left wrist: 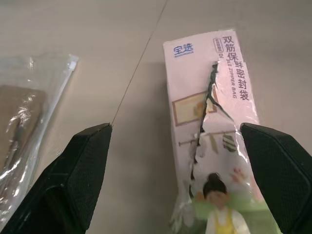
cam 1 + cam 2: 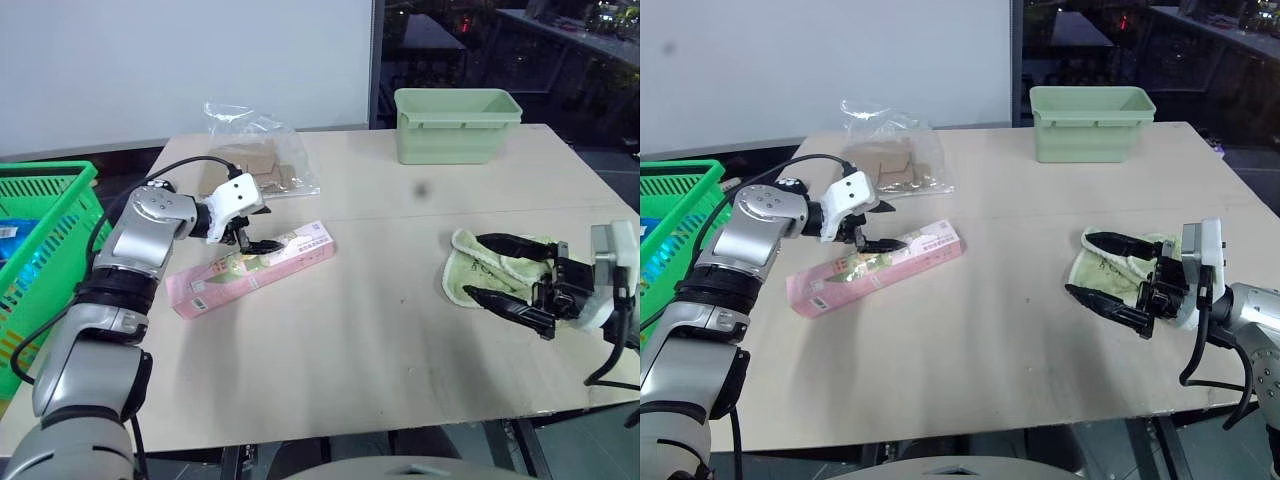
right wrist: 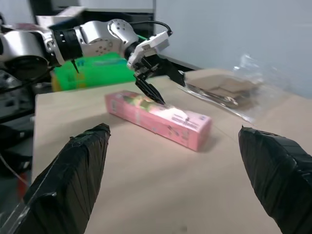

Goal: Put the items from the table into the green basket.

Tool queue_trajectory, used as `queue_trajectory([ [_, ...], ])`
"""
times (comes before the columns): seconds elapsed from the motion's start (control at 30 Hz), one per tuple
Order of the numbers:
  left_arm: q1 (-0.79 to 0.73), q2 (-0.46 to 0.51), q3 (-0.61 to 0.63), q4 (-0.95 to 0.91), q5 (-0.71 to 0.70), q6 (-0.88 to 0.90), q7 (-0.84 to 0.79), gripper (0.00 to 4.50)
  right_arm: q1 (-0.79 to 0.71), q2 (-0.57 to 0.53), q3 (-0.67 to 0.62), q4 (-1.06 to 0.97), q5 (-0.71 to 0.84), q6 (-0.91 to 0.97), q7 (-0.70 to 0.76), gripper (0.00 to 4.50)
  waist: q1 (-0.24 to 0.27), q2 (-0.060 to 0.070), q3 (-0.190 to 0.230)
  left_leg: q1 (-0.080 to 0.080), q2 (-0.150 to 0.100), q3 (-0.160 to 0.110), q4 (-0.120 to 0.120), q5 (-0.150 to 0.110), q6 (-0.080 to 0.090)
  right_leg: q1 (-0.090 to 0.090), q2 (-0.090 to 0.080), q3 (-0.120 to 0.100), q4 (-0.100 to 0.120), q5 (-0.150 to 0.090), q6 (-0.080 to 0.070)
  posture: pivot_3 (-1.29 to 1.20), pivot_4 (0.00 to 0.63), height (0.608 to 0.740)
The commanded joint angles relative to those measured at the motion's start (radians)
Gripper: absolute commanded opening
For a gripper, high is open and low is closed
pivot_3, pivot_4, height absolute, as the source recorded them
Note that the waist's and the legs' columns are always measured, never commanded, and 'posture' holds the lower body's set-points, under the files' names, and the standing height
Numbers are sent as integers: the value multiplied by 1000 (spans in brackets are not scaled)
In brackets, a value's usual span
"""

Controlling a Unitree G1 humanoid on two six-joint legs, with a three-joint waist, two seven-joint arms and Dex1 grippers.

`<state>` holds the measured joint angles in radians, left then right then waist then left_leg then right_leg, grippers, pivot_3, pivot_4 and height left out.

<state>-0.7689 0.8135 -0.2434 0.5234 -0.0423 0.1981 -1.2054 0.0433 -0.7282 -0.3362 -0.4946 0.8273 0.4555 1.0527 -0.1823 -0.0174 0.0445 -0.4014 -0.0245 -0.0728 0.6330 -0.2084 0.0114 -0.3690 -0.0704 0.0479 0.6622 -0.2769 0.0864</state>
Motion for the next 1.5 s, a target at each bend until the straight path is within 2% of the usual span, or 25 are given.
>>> queue_trajectory([
  [0.03, 1, 6, -16, -23, 21, 24, -54, 4384, 27, -26, -31, -29, -42, -33, -9, 4500, -8, 0, 0, 0, 0, 0, 0, 0, 0, 0, 0, 0, 0, 0, 0, -282, 0, 740],
  [0.23, 18, 3, -32, -34, 56, 77, -71, 4384, 40, -31, -32, -22, -48, -48, -7, 4500, -27, 0, 0, 0, 0, -2, 0, 0, 0, 0, 0, -1, 0, 0, 0, -282, 0, 740],
  [0.53, 54, 14, -49, -65, 96, 153, -93, 4384, 22, -30, -25, -4, -47, -56, 0, 4500, -25, 0, 0, 0, 0, -3, 0, 0, 0, 0, 0, -1, 0, 0, 0, -269, 0, 740],
  [0.63, 72, 20, -48, -77, 107, 156, -100, 3666, 17, -29, -22, 0, -46, -55, 4, 4500, -24, 0, 0, 0, 0, -3, 0, 0, 0, 0, -1, -1, 0, 0, 0, -269, 0, 740],
  [0.67, 79, 22, -47, -82, 107, 156, -102, 3042, 13, -30, -20, 1, -44, -54, 7, 4500, -24, 0, 0, 0, 0, -3, 0, 0, 0, 0, -1, -1, 0, 0, 0, -269, 0, 740],
  [0.8, 87, 20, -34, -89, 104, 159, -85, 1645, 3, -35, -16, 12, -45, -53, 16, 4500, -23, 1, -1, 0, 0, -3, 0, 0, 0, 0, -1, -1, 0, 0, 0, -260, 0, 740],
  [0.83, 88, 17, -25, -90, 101, 153, -73, 1585, 0, -36, -14, 16, -48, -52, 18, 4500, -23, 1, -1, 1, 0, -3, 0, 0, 0, 1, -1, -1, 0, 0, 0, -252, 0, 740],
  [0.93, 63, -15, 49, -78, 60, 131, -9, 485, -9, -37, -9, 24, -49, -54, 25, 4500, -19, 2, -1, 2, 0, -3, 0, 0, 0, 2, -1, -1, 0, 0, 0, -252, 0, 740],
  [0.97, 40, -33, 92, -67, 38, 122, 35, 267, -15, -37, -6, 27, -48, -58, 29, 4500, -15, 2, -1, 2, 0, -3, 0, 0, 0, 3, -2, -1, 0, 0, 0, -252, 0, 740],
  [1.1, -81, -51, 257, 38, 0, 110, 259, 254, -51, -20, -4, 22, -5, -46, 24, 4500, 4, -1, 1, 1, 0, -4, 2, 0, 0, 2, -2, -2, 0, 0, 0, -226, 0, 740],
  [1.23, -204, 56, 326, 226, 76, -16, 526, 254, -138, 8, 19, 26, 60, -29, 22, 4500, -3, -2, 1, 0, 0, -5, 2, 0, 0, 1, -1, -3, 0, 1, 1, -177, 0, 740],
  [1.37, -275, 193, 307, 320, 169, -115, 653, 254, -254, 61, 27, 49, 176, -3, 19, 4500, -3, -2, 1, 0, 0, -4, -3, 0, 0, -2, -1, -2, 2, 1, 1, -124, 0, 740],
  [1.5, -276, 273, 309, 355, 198, -93, 693, 254, -330, 74, 77, 74, 170, 9, 40, 4500, 34, -2, 1, -1, -1, -6, -3, 0, 0, -2, -1, -4, 1, 1, 1, -74, 0, 740],
])
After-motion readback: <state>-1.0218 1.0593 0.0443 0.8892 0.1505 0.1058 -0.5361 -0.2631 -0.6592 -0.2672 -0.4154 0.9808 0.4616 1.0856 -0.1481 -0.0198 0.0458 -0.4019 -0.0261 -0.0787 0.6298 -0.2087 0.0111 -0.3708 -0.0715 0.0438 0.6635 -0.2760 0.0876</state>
